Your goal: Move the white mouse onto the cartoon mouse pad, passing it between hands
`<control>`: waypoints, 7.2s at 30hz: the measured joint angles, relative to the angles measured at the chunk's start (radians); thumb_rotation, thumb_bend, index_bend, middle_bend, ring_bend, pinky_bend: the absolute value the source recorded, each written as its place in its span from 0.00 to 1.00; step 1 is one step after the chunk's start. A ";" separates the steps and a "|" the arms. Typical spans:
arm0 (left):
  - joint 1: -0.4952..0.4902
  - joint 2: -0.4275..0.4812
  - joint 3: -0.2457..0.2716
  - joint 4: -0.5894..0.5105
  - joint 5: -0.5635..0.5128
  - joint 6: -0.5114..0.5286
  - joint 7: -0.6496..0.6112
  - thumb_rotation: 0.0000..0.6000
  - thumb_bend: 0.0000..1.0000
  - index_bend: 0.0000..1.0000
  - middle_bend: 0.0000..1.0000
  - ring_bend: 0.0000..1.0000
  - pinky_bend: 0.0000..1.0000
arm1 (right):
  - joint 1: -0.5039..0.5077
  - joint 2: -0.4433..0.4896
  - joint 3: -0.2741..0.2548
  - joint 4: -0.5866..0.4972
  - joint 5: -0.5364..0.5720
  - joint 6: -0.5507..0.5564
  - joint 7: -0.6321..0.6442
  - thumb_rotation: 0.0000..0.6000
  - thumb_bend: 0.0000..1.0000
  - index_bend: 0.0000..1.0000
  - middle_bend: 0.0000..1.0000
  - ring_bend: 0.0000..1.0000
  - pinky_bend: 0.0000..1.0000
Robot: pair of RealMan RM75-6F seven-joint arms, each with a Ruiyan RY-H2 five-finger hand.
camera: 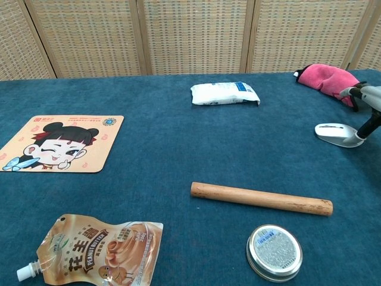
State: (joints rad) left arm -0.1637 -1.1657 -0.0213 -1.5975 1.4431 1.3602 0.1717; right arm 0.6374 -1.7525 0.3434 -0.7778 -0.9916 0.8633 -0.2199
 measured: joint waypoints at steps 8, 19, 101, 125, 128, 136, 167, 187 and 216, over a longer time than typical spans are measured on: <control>0.000 0.001 0.001 -0.001 0.002 0.002 -0.001 1.00 0.00 0.00 0.00 0.00 0.00 | 0.007 0.006 0.000 -0.011 0.021 -0.018 -0.024 1.00 0.00 0.23 0.00 0.00 0.00; -0.003 -0.002 0.007 -0.001 0.004 -0.008 0.012 1.00 0.00 0.00 0.00 0.00 0.00 | 0.026 0.005 0.000 -0.005 0.055 -0.053 -0.077 1.00 0.00 0.25 0.00 0.00 0.00; -0.021 0.005 0.037 -0.015 0.071 -0.016 -0.026 1.00 0.00 0.00 0.00 0.00 0.00 | 0.061 0.115 -0.025 -0.418 0.172 0.170 -0.387 1.00 0.05 0.62 0.05 0.00 0.00; -0.017 0.037 0.038 0.006 0.083 -0.008 -0.140 1.00 0.00 0.00 0.00 0.00 0.00 | 0.321 -0.179 0.026 -0.326 0.232 0.177 -0.578 1.00 0.05 0.62 0.05 0.00 0.00; -0.019 0.040 0.040 0.008 0.086 -0.012 -0.152 1.00 0.00 0.00 0.00 0.00 0.00 | 0.348 -0.217 0.037 -0.293 0.242 0.166 -0.584 1.00 0.05 0.62 0.05 0.00 0.00; -0.021 0.044 0.040 0.015 0.088 -0.014 -0.173 1.00 0.00 0.00 0.00 0.00 0.00 | 0.400 -0.301 0.058 -0.176 0.262 0.126 -0.583 1.00 0.05 0.62 0.05 0.00 0.00; -0.025 0.041 0.042 0.016 0.093 -0.018 -0.171 1.00 0.00 0.00 0.00 0.00 0.00 | 0.416 -0.306 0.069 -0.225 0.273 0.120 -0.625 1.00 0.00 0.01 0.00 0.00 0.00; -0.018 0.028 0.037 0.007 0.084 -0.006 -0.132 1.00 0.00 0.00 0.00 0.00 0.00 | 0.097 0.184 -0.095 -0.817 0.074 0.418 -0.553 1.00 0.00 0.01 0.00 0.00 0.00; -0.014 -0.065 0.016 0.013 0.065 0.021 -0.021 1.00 0.00 0.00 0.00 0.00 0.00 | -0.397 0.430 -0.387 -0.659 -0.463 0.793 0.090 1.00 0.00 0.01 0.00 0.00 0.00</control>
State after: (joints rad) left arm -0.1775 -1.2308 -0.0054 -1.5847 1.5079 1.3808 0.1511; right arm 0.2402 -1.3227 -0.0438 -1.4372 -1.4546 1.6567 -0.1304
